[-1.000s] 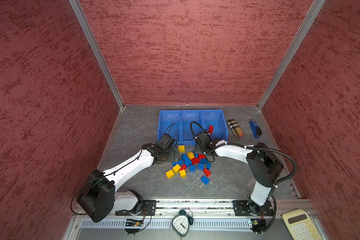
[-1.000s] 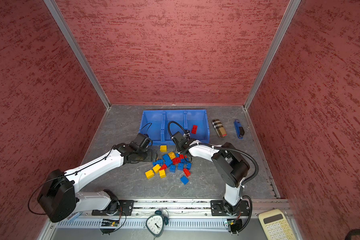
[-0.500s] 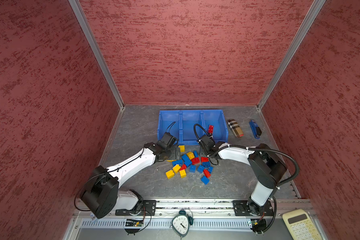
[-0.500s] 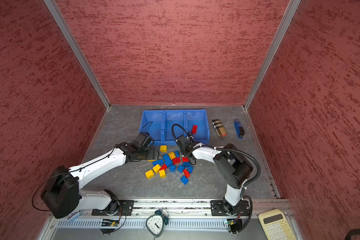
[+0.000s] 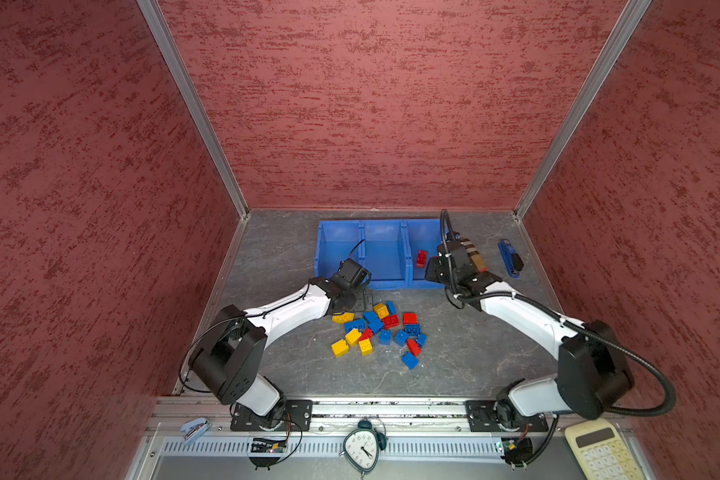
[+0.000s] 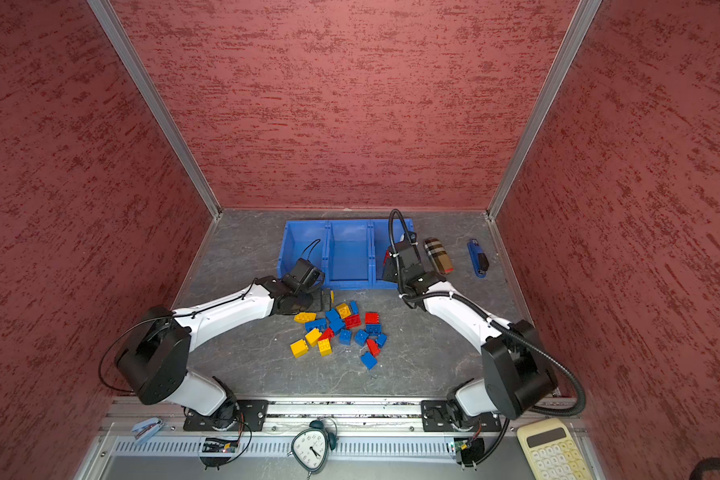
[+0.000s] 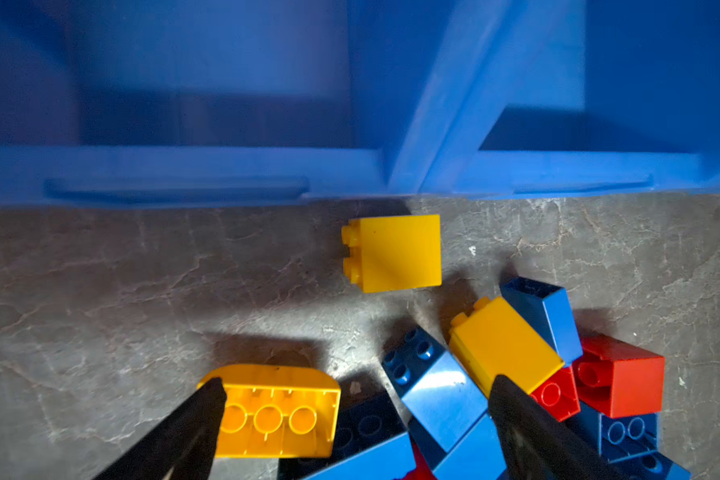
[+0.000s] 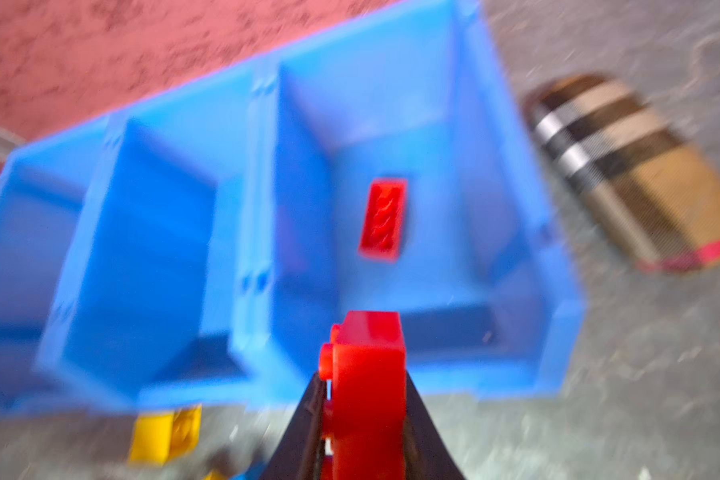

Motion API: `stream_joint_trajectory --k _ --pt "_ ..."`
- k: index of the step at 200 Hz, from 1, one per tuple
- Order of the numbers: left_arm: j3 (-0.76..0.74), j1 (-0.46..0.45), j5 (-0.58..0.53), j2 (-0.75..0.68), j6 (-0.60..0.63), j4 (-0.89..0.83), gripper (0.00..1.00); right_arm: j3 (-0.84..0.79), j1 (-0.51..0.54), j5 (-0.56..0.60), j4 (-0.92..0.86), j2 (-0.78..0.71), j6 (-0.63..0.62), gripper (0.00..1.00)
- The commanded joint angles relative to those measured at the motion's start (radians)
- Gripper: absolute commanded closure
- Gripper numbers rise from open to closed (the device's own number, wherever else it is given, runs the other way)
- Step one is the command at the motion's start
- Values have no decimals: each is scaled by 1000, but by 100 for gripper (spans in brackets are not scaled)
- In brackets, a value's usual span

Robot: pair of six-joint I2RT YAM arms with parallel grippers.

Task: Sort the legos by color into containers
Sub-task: 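Lift the red brick into the same compartment and open the right gripper, then grasp a yellow brick by the bin with the left gripper while the right withdraws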

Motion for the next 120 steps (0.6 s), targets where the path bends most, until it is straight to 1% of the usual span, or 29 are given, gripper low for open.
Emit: stream_joint_trajectory --k 1,22,36,62,74,96,120 --pt "37 -15 -22 39 -24 19 1 93 -54 -100 85 122 -124 80" --pt "62 -33 -60 75 -33 13 1 201 -76 -94 79 245 -187 79" --pt "77 -43 -91 96 -50 0 0 263 -88 -118 71 313 -211 78" --pt "82 -51 -107 112 -68 14 1 325 -107 -242 103 390 -203 73" --pt "79 -54 -111 116 -72 19 1 343 -108 -283 112 409 -199 66" --pt "82 -56 -110 121 -75 24 1 349 -108 -303 112 414 -196 54" --pt "84 -57 -112 125 -74 36 1 320 -108 -308 103 364 -194 41"
